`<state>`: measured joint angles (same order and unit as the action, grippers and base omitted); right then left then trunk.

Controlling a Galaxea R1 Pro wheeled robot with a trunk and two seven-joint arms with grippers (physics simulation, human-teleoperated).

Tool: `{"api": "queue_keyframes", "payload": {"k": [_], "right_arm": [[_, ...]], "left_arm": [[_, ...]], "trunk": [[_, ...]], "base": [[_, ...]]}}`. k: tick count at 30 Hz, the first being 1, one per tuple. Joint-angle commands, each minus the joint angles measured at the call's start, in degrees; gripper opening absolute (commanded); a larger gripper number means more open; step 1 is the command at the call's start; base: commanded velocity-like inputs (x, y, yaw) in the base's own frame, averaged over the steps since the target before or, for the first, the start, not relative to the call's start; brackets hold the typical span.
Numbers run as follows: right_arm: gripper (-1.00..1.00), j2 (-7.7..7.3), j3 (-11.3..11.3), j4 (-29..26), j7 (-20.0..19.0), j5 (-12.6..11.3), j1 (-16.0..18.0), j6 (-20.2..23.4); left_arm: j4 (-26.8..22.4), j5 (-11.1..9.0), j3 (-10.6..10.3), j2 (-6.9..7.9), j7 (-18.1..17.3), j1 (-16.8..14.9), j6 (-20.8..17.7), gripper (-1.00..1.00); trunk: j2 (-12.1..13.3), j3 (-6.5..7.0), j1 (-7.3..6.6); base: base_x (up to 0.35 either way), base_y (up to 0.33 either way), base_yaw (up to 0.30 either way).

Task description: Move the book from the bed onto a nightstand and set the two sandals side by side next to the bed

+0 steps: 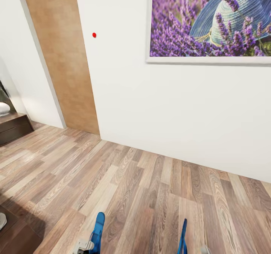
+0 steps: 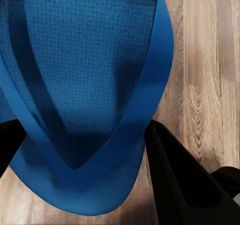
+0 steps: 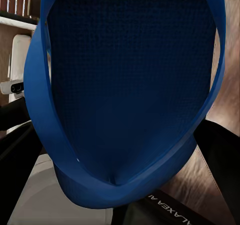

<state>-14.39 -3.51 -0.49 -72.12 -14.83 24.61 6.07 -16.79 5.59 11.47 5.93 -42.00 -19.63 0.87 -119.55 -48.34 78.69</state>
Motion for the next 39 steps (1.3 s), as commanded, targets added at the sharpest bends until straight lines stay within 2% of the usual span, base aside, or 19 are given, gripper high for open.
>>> {"api": "queue_keyframes", "payload": {"k": [1, 13, 30, 39], "right_arm": [[-1.00, 0.01, -0.44, -0.03, -0.21, 0.06, 0.02, 0.63], [-1.00, 0.01, -0.44, -0.03, -0.23, 0.06, 0.01, 0.62], [-1.00, 0.24, -0.44, -0.03, -0.21, 0.06, 0.01, 0.61], [-1.00, 0.24, -0.44, -0.03, -0.21, 0.06, 0.00, 0.61]], "left_arm": [[0.00, 0.65, 0.48, -0.04, -0.36, -0.05, 0.19, -1.00], [0.00, 0.65, 0.48, -0.04, -0.36, -0.05, 0.19, -1.00], [0.00, 0.65, 0.48, -0.04, -0.36, -0.05, 0.16, -1.00], [0.00, 0.65, 0.48, -0.04, -0.36, -0.05, 0.13, -1.00]], "trunk": [[-0.02, -0.05, 0.02], [-0.02, -0.05, 0.02], [-0.02, -0.05, 0.02], [-0.02, -0.05, 0.02]], "base": [[0.300, -0.096, 0.281], [0.288, -0.096, 0.146], [0.280, -0.096, 0.266], [0.280, -0.105, 0.052]]}}
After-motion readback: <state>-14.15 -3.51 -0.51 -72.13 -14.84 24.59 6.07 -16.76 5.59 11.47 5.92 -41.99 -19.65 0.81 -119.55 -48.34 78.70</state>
